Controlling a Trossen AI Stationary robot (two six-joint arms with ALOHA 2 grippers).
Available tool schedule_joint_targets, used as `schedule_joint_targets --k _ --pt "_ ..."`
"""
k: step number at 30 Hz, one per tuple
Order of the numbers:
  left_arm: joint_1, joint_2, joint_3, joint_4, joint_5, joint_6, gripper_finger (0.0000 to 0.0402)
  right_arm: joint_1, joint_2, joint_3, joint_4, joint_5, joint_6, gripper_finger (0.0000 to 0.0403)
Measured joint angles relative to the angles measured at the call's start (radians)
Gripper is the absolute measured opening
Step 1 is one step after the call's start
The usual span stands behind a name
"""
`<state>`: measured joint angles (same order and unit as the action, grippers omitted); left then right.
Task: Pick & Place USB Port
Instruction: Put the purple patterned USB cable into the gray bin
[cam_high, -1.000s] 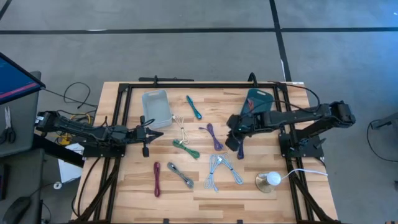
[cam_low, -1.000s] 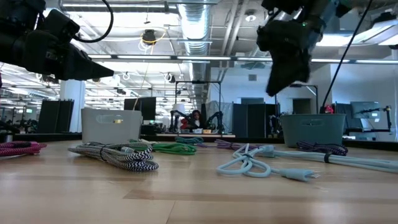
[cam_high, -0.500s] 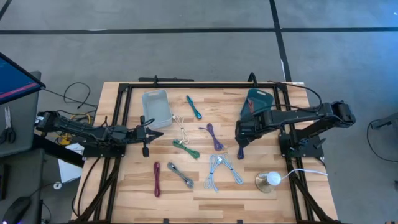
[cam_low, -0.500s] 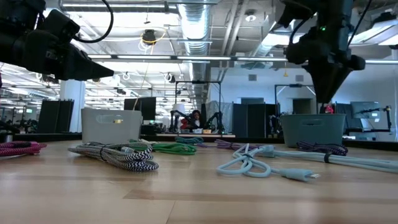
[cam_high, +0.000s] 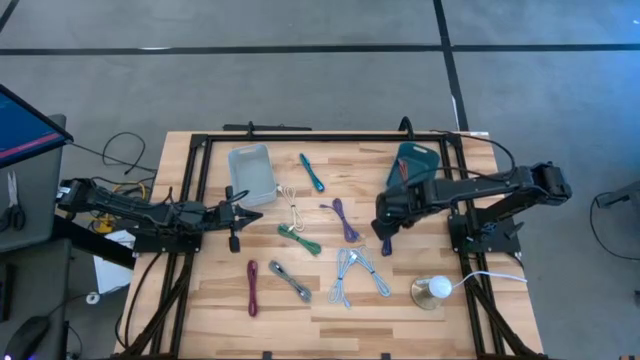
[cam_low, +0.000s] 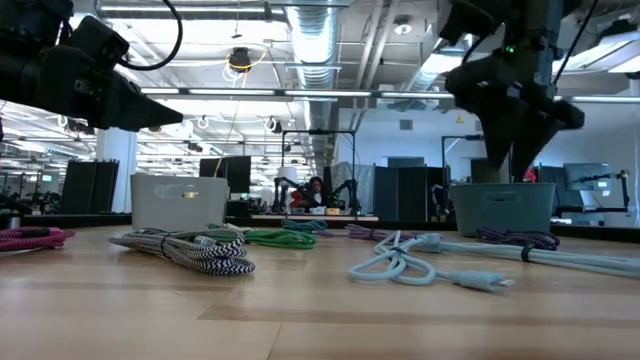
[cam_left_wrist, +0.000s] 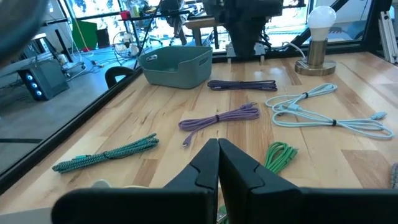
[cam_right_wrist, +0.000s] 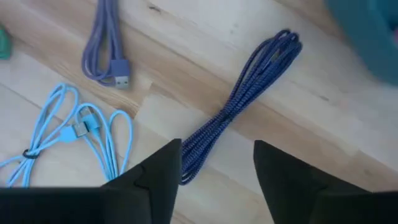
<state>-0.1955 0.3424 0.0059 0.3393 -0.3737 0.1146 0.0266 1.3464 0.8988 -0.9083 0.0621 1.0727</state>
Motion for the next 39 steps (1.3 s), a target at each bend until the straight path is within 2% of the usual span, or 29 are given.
schedule_joint_targets --k 5,15,22,29,34,39 --pt "0.0 0.0 0.0 -0.001 0.0 0.0 0.001 0.013 0.0 -0.084 0.099 0.005 0.029 0.0204" --pt "0.0 0.0 0.0 -0.001 0.0 0.0 0.001 0.02 0.001 -0.195 0.269 0.009 0.04 0.0176" --pt "0.0 0.0 0.0 -0.001 0.0 0.0 0.001 0.025 0.018 -0.268 0.373 -0.019 0.081 0.0176" --pt "0.0 0.0 0.0 -0.001 0.0 0.0 0.001 0.025 0.133 -0.281 0.437 -0.061 0.077 0.0171" --pt "0.0 0.0 0.0 -0.002 0.0 0.0 0.001 0.025 0.191 -0.249 0.399 -0.073 0.018 0.0138" --pt "0.0 0.0 0.0 -0.002 0.0 0.0 0.001 0.025 0.164 -0.214 0.357 -0.063 -0.064 0.0061"
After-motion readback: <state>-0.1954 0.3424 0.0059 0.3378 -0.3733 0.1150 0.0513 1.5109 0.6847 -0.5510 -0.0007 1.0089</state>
